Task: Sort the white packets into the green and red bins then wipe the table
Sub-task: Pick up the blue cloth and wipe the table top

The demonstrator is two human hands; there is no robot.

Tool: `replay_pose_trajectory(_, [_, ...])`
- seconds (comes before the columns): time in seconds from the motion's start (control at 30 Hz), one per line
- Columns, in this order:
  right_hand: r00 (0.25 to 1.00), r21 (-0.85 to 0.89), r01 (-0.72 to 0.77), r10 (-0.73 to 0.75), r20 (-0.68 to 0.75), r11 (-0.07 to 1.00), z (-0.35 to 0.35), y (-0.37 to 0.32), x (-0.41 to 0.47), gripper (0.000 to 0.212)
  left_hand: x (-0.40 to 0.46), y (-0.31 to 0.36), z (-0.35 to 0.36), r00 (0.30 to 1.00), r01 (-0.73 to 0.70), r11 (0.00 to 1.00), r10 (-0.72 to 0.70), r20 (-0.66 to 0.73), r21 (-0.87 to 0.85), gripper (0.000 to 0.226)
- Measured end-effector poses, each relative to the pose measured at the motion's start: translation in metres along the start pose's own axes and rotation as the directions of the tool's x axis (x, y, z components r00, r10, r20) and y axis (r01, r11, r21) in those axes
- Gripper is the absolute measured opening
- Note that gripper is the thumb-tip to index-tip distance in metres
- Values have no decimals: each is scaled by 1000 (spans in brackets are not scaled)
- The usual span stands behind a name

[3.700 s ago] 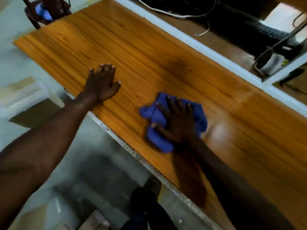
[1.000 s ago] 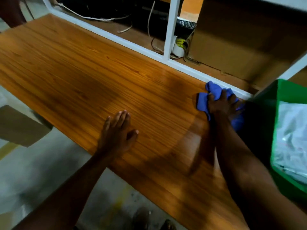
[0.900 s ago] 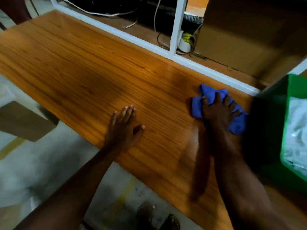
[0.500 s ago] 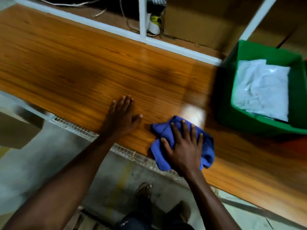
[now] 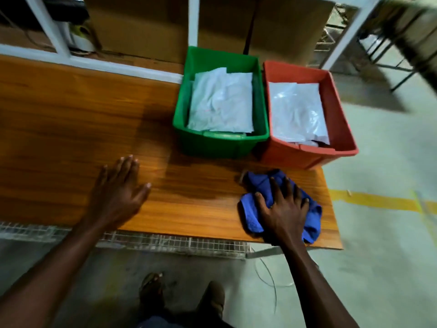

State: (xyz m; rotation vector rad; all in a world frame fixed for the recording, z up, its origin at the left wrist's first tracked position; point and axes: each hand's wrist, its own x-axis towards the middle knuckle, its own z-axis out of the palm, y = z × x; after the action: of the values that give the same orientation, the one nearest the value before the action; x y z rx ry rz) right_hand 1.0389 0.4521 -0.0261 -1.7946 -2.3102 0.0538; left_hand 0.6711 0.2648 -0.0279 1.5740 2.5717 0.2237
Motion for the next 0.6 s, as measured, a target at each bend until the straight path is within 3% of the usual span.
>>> replay_pose_trajectory(0.17, [987, 29, -161, 161, 28, 986, -12, 68, 18, 71, 0, 1, -2, 999, 9, 1000, -9, 32, 2, 90])
replay_pose_trajectory(0.3, [966, 43, -258, 257, 23, 965, -13, 68, 17, 74, 1, 6, -4, 999, 17, 1000, -17, 29, -2, 90])
replay_pose_trajectory(0.6, [1000, 49, -7, 7, -5, 999, 8, -69, -34, 73, 3, -5, -3, 999, 13, 1000, -12, 32, -16, 86])
